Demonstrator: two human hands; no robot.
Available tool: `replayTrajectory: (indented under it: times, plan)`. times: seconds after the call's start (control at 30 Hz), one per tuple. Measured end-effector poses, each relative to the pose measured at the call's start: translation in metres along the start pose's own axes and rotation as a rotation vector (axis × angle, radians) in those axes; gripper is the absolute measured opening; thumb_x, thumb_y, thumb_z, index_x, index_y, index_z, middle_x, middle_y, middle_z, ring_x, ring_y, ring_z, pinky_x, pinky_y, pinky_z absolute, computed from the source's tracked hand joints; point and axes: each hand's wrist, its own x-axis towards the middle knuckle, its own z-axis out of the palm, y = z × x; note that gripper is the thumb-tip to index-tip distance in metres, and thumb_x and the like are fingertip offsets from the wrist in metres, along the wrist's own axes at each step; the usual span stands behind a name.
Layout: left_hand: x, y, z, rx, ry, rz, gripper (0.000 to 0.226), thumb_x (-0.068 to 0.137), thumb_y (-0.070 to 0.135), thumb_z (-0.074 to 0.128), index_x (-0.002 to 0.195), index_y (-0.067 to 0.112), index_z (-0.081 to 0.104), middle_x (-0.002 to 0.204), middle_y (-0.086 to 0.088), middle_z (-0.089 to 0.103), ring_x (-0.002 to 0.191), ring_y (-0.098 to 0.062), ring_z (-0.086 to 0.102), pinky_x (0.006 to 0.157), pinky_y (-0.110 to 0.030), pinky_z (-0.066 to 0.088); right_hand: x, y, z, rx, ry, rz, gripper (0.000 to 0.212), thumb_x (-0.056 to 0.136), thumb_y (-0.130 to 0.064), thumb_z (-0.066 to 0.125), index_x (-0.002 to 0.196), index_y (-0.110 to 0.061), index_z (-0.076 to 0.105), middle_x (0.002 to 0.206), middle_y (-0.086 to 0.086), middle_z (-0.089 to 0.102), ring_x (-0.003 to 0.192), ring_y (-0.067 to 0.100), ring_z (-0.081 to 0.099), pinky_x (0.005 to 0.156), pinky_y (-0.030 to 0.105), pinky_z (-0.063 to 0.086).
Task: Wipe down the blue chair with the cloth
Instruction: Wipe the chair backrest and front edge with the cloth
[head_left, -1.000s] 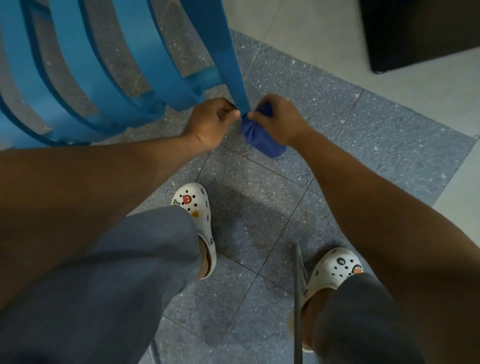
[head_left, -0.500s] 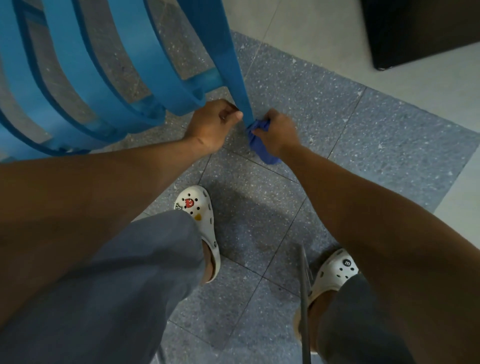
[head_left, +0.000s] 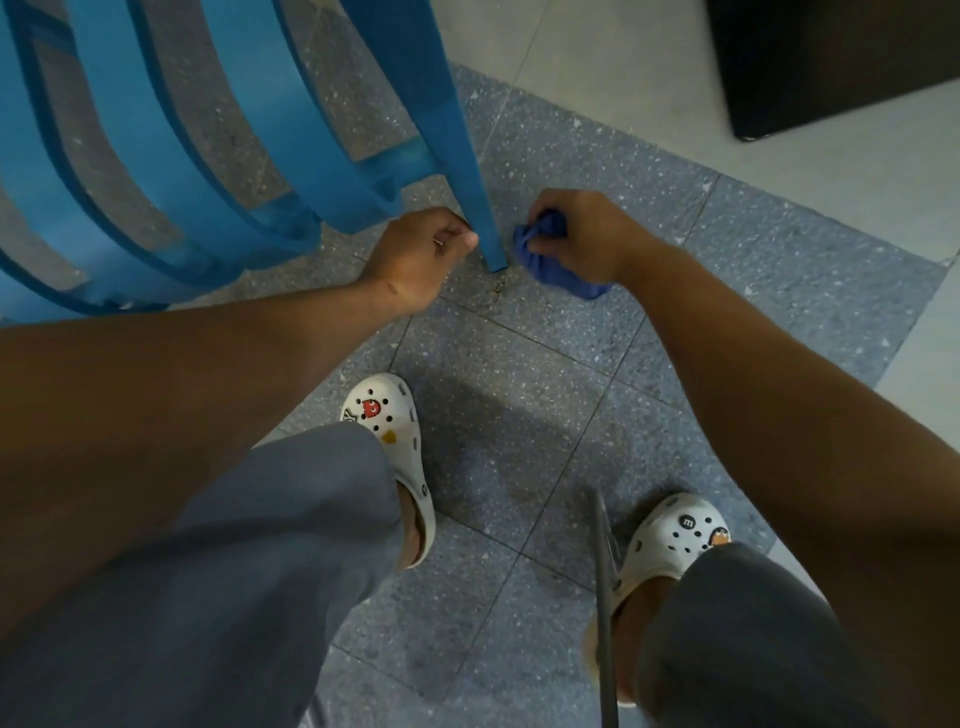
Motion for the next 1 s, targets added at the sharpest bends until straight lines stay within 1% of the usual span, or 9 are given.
replayTrajectory:
  times: [0.1, 0.23, 0.4, 0.53, 0.6, 0.67, 0.77, 0.9, 1.0]
  plan:
    - [-0.001, 0.000, 0.001, -0.001, -0.005, 0.010, 0.021, 0.099, 0.030, 0.061, 0.108, 0.014, 0.070, 0.095, 0.007, 0.066, 0.090, -0.008, 0.060, 0.077, -0.019, 0.041, 0.007, -0.011, 0.028, 0.090, 0.037, 0.021, 0.021, 0.089, -0.021, 0.074, 0.107, -0.012, 0.067, 0.103, 0.008, 0.069, 0.095, 0.023, 0.062, 0.082, 0.037, 0.051]
    - [-0.002, 0.001, 0.005, 0.015, -0.008, 0.001, 0.021, 0.099, 0.031, 0.061, 0.110, 0.015, 0.069, 0.096, 0.008, 0.065, 0.090, -0.007, 0.060, 0.078, -0.019, 0.041, 0.020, -0.014, 0.065, 0.140, 0.167, 0.232, 0.021, 0.087, -0.032, 0.075, 0.096, -0.017, 0.063, 0.079, -0.004, 0.062, 0.067, 0.009, 0.056, 0.055, 0.024, 0.040]
    - [-0.005, 0.004, 0.005, 0.012, -0.007, 0.007, 0.023, 0.100, 0.030, 0.061, 0.114, 0.013, 0.069, 0.099, 0.007, 0.065, 0.093, -0.007, 0.060, 0.081, -0.019, 0.042, 0.022, -0.008, 0.089, 0.146, 0.224, 0.479, 0.014, 0.089, -0.025, 0.073, 0.087, -0.024, 0.059, 0.060, -0.014, 0.052, 0.050, -0.001, 0.050, 0.043, 0.017, 0.030]
    - [-0.005, 0.005, 0.004, 0.006, 0.026, 0.001, 0.026, 0.101, 0.034, 0.059, 0.109, 0.012, 0.070, 0.094, 0.007, 0.064, 0.090, -0.008, 0.059, 0.077, -0.020, 0.040, 0.019, -0.014, 0.084, 0.143, 0.193, 0.383, 0.016, 0.090, -0.027, 0.071, 0.086, -0.024, 0.057, 0.064, -0.013, 0.056, 0.050, 0.000, 0.050, 0.042, 0.016, 0.033]
    - [-0.003, 0.005, 0.002, 0.024, 0.043, 0.008, 0.027, 0.102, 0.037, 0.056, 0.105, 0.013, 0.070, 0.087, 0.007, 0.062, 0.083, -0.008, 0.057, 0.070, -0.018, 0.036, 0.015, -0.013, 0.080, 0.164, 0.229, 0.267, 0.015, 0.091, -0.028, 0.070, 0.091, -0.018, 0.059, 0.085, -0.001, 0.065, 0.066, 0.014, 0.056, 0.057, 0.023, 0.043]
    - [-0.003, 0.004, 0.001, 0.041, 0.041, 0.018, 0.029, 0.103, 0.039, 0.054, 0.101, 0.013, 0.069, 0.077, 0.009, 0.058, 0.074, -0.008, 0.053, 0.062, -0.019, 0.033, 0.012, -0.011, 0.081, 0.149, 0.273, 0.187, 0.022, 0.092, -0.032, 0.069, 0.100, -0.012, 0.062, 0.100, 0.008, 0.065, 0.081, 0.021, 0.055, 0.068, 0.032, 0.045]
    - [-0.004, 0.005, -0.001, 0.048, 0.048, 0.028, 0.028, 0.104, 0.040, 0.052, 0.098, 0.015, 0.066, 0.074, 0.011, 0.056, 0.071, -0.007, 0.052, 0.059, -0.017, 0.033, 0.014, -0.012, 0.087, 0.110, 0.276, 0.224, 0.018, 0.090, -0.032, 0.070, 0.095, -0.018, 0.060, 0.095, 0.003, 0.062, 0.076, 0.020, 0.055, 0.059, 0.026, 0.039]
    - [-0.007, 0.008, -0.004, 0.031, 0.028, 0.022, 0.021, 0.105, 0.038, 0.052, 0.095, 0.021, 0.060, 0.071, 0.016, 0.051, 0.065, 0.002, 0.048, 0.056, -0.005, 0.034, 0.023, -0.013, 0.091, 0.095, 0.219, 0.367, 0.018, 0.087, -0.022, 0.074, 0.086, -0.025, 0.057, 0.070, -0.013, 0.052, 0.058, 0.004, 0.056, 0.041, 0.014, 0.030]
    - [-0.012, 0.009, -0.005, 0.006, 0.007, 0.018, 0.023, 0.105, 0.037, 0.052, 0.102, 0.017, 0.064, 0.077, 0.013, 0.056, 0.069, -0.001, 0.051, 0.060, -0.011, 0.036, 0.021, -0.015, 0.084, 0.138, 0.202, 0.344, 0.016, 0.087, -0.021, 0.075, 0.088, -0.024, 0.059, 0.077, -0.009, 0.055, 0.061, 0.006, 0.057, 0.038, 0.008, 0.030]
